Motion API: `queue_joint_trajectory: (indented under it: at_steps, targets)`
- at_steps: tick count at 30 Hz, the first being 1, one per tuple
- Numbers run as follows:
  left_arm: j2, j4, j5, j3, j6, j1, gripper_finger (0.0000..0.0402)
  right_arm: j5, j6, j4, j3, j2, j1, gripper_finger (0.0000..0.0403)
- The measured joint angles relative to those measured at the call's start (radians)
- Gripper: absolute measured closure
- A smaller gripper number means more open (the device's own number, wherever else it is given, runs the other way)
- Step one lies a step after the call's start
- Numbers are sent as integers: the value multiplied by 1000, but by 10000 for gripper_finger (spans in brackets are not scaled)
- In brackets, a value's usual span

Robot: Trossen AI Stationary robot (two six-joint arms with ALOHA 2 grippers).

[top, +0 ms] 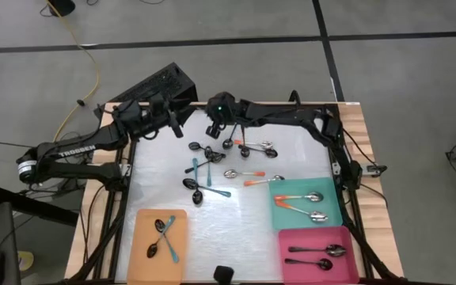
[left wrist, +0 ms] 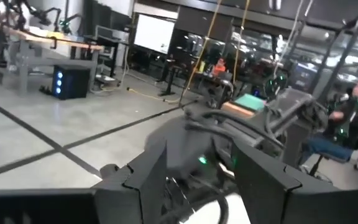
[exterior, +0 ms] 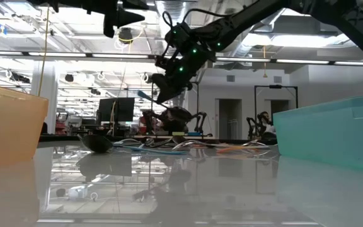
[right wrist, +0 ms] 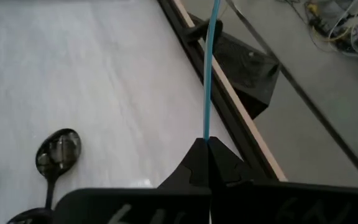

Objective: Sort silverware by color (type)
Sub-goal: Put the blue spoon into the orange bin

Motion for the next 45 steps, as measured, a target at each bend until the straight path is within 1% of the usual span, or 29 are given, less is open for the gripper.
queue_joint_trajectory:
  at_steps: [2,4,7,9,11,13,14,17,20,22,24,27,29,32,34,36,40,43,45]
  targets:
    - [-1,-3,6,0,-10,0,239,-13,24,-13,0,0,-9,403]
    - [-1,-18,16,0,-74,0,239,-19,75,-27,0,0,-15,403]
    - [-1,-62,9,0,-153,0,239,-105,197,-74,-1,-12,-30,403]
    - [-1,-68,-28,0,-184,0,239,-175,256,-103,0,-17,-34,403]
    - [7,-58,-84,0,-185,0,239,-218,301,-131,0,-18,-34,403]
    - [19,-67,-121,1,-177,8,239,-243,281,-129,-2,-19,-28,403]
    - [22,-70,-123,0,-145,14,239,-242,253,-111,-2,-20,-23,403]
    - [38,-66,-135,1,-10,31,239,-216,153,-19,-2,-24,-10,403]
    - [66,-105,-137,-1,56,36,239,-199,66,122,-28,-24,4,403]
    - [86,-102,-115,-1,63,31,239,-195,37,171,-32,-24,13,403]
    - [102,-101,-84,-1,12,27,239,-193,58,177,-32,-25,32,403]
    - [111,-83,-23,-1,-88,24,239,-199,93,96,-37,-59,68,403]
    - [96,-65,25,-1,-129,30,239,-194,91,106,-34,-77,97,403]
    - [54,-68,75,1,-131,35,239,-189,84,82,-33,-119,118,403]
    - [25,-90,104,1,-131,32,239,-173,85,91,-29,-124,138,403]
    - [-6,-83,143,0,-133,24,239,-167,88,51,-33,-127,158,403]
    - [-102,-78,225,0,-180,24,239,-186,154,54,-34,-122,233,403]
    - [-195,-83,245,0,-192,24,239,-194,165,106,-34,-122,305,403]
    - [-252,-89,245,0,-188,24,239,-193,155,195,-34,-109,355,403]
